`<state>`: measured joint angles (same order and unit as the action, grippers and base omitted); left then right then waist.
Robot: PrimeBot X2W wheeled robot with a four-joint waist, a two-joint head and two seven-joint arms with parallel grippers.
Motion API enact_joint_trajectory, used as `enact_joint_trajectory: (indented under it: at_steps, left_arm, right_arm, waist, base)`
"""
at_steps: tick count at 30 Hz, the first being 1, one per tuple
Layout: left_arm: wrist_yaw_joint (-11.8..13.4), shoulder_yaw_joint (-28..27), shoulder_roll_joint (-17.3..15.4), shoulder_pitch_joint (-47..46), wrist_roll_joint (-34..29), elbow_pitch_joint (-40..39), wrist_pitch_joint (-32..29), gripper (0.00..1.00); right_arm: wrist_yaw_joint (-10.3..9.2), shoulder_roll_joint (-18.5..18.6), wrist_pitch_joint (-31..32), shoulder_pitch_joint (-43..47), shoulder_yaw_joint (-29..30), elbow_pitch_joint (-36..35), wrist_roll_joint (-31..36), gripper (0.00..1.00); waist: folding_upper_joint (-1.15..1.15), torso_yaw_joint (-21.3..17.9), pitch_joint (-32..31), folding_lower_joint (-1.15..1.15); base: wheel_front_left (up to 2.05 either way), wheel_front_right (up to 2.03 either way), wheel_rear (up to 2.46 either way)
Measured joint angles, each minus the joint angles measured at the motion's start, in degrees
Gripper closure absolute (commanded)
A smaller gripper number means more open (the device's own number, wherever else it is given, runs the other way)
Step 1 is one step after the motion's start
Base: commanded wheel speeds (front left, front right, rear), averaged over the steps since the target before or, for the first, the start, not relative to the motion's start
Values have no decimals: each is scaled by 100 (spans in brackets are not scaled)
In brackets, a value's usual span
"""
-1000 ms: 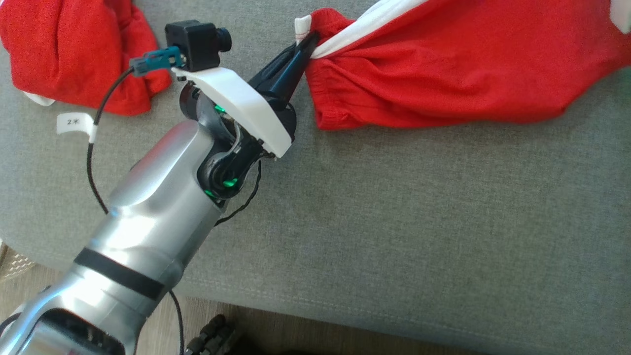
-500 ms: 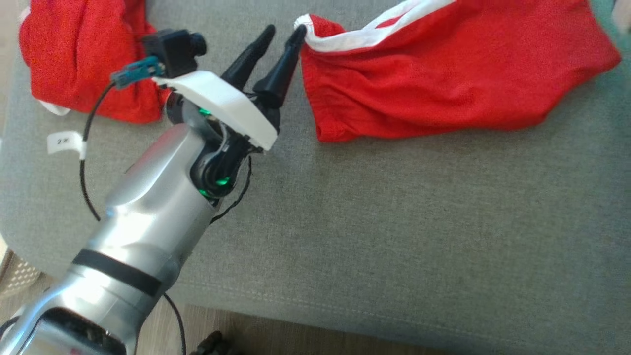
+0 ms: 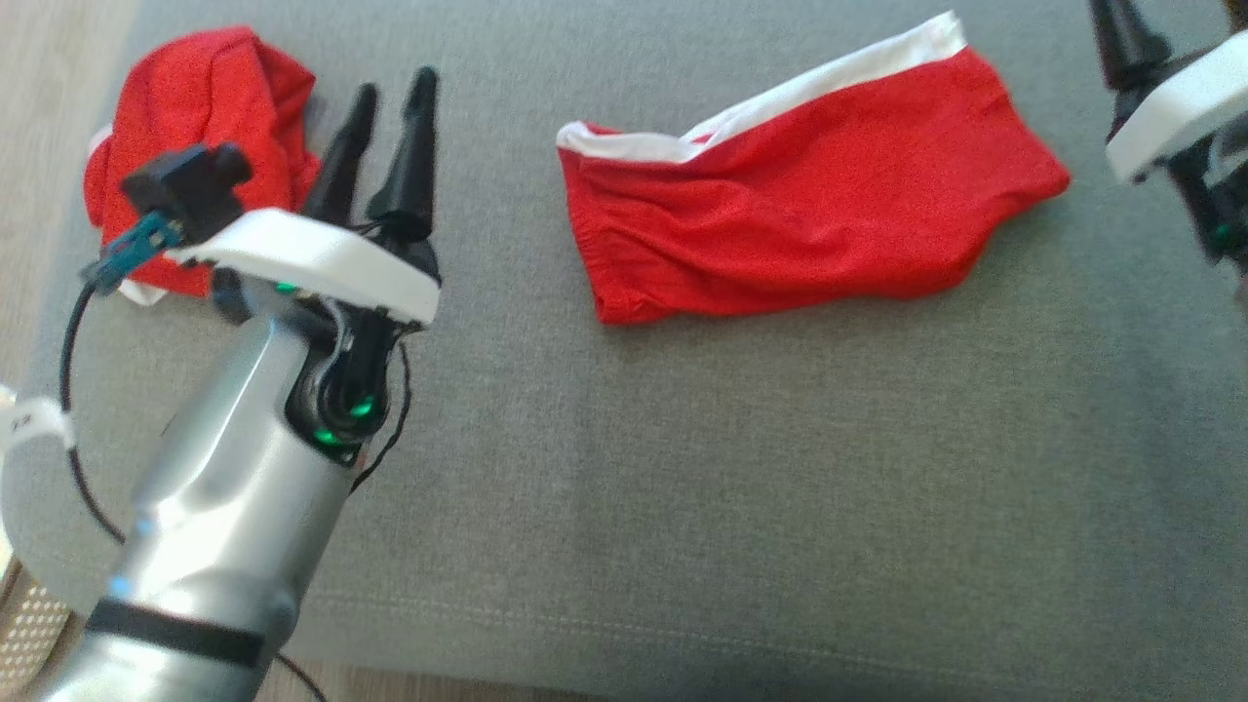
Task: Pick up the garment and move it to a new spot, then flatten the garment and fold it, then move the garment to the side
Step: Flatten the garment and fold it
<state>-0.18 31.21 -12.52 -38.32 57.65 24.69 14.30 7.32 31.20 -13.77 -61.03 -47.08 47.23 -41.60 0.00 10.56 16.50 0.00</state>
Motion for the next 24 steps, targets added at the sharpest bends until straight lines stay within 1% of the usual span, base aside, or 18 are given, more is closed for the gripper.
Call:
enact_joint_trajectory:
  at_steps: [3,5,7,9,11,15,17,19,24]
  left_arm:
    - [293,-444,16,397,-633,-426,10,0]
    - [392,-677,90,709,-920,-701,36,0]
    - [431,-862,219,1026,-1123,-922,36,0]
    - [430,-1013,331,1308,-1346,-1081,36,0]
    - [428,-1173,420,1544,-1563,-1200,36,0]
    - [397,-1441,591,1944,-1916,-1282,36,0]
    - [342,-1535,680,2156,-2029,-1256,36,0]
    - [280,-1552,728,2373,-2249,-1233,36,0]
    - [63,-1726,890,2814,-2721,-1313,36,0]
  right_arm:
    - [0,-124,-47,369,396,-129,225,0]
    - [0,-163,-60,658,662,-320,557,0]
    - [0,-235,-62,994,1084,-614,844,0]
    - [0,-356,-63,1369,1557,-905,1096,0]
    - [0,-470,-63,1791,1923,-1189,1496,0]
    - [0,-864,-69,2722,2724,-1704,2065,0]
    - [0,-1077,-69,3166,3006,-1933,2314,0]
    - [0,-1317,-69,3575,3298,-2145,2374,0]
    - [0,-1558,-51,4350,3696,-2624,2914,0]
  waist:
    - [0,-73,-215,0]
    - [0,-118,-336,0]
    - [0,-165,-438,0]
    - [0,-211,-531,0]
    - [0,-248,-627,0]
    - [0,-312,-834,0]
    - [0,-343,-945,0]
    - [0,-379,-1038,0]
    - [0,-452,-1157,0]
  base:
    - [0,0,0]
    - [0,0,0]
    - [0,0,0]
    - [0,0,0]
    - [0,0,0]
    - [0,0,0]
    - [0,0,0]
    - [0,0,0]
    - [0,0,0]
